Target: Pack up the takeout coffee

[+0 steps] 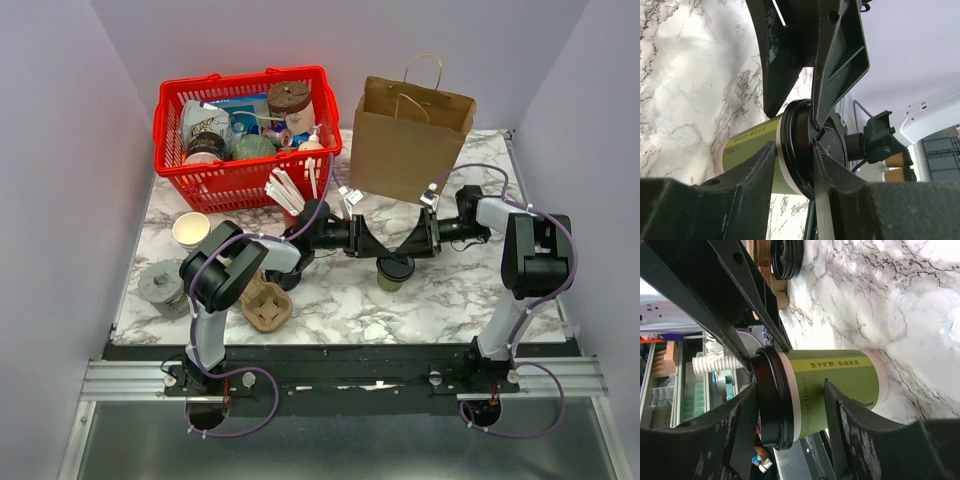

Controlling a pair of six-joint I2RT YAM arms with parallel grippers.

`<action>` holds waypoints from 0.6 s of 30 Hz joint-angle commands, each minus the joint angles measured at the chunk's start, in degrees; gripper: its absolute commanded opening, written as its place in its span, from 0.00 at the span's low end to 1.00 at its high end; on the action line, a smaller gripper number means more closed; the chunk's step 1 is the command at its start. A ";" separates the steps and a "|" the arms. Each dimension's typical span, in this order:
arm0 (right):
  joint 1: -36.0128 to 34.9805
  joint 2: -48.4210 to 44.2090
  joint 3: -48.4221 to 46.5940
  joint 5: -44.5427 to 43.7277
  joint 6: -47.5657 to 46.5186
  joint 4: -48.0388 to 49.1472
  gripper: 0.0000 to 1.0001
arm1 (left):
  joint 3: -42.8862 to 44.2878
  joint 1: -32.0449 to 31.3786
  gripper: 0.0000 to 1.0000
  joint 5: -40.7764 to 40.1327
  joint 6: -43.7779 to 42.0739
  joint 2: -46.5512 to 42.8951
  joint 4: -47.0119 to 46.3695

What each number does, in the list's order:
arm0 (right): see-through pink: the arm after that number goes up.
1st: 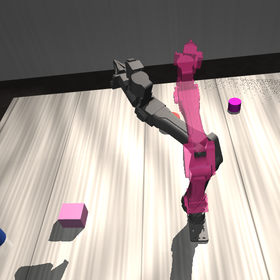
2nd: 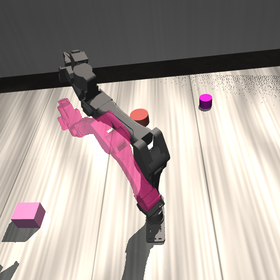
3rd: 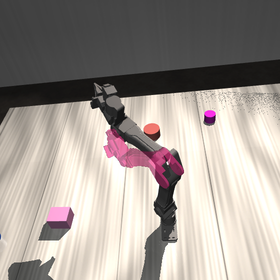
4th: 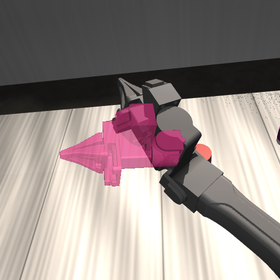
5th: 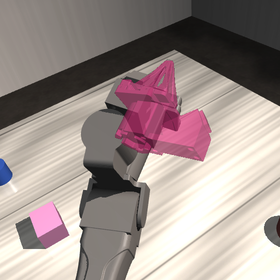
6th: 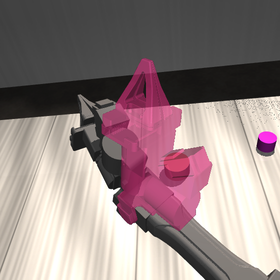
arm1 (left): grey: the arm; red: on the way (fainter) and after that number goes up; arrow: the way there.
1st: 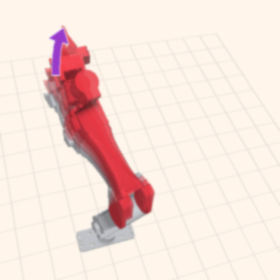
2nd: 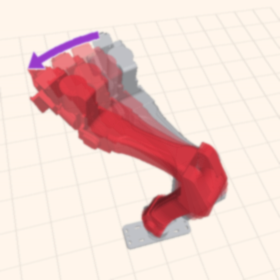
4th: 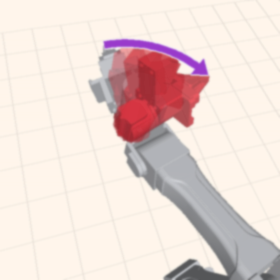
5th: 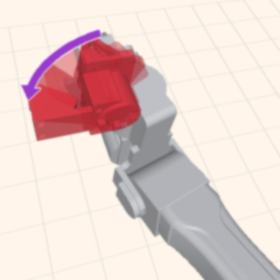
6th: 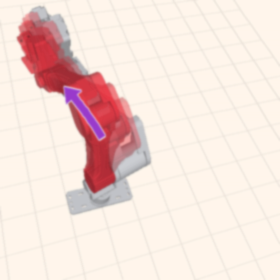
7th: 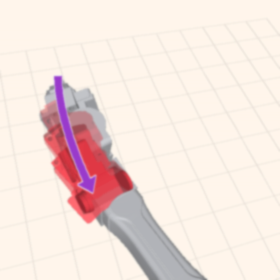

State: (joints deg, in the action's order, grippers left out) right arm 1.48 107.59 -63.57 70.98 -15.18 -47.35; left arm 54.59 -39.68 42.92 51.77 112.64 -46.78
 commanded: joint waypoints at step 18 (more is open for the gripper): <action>-0.95 -7.83 3.28 -4.53 -4.31 3.24 0.84 | -2.38 -2.77 0.41 -4.95 -11.86 2.85 12.51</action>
State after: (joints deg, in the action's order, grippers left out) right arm 1.37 103.53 -60.45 69.23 -14.83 -43.62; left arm 54.81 -40.86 41.67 47.88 112.53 -47.46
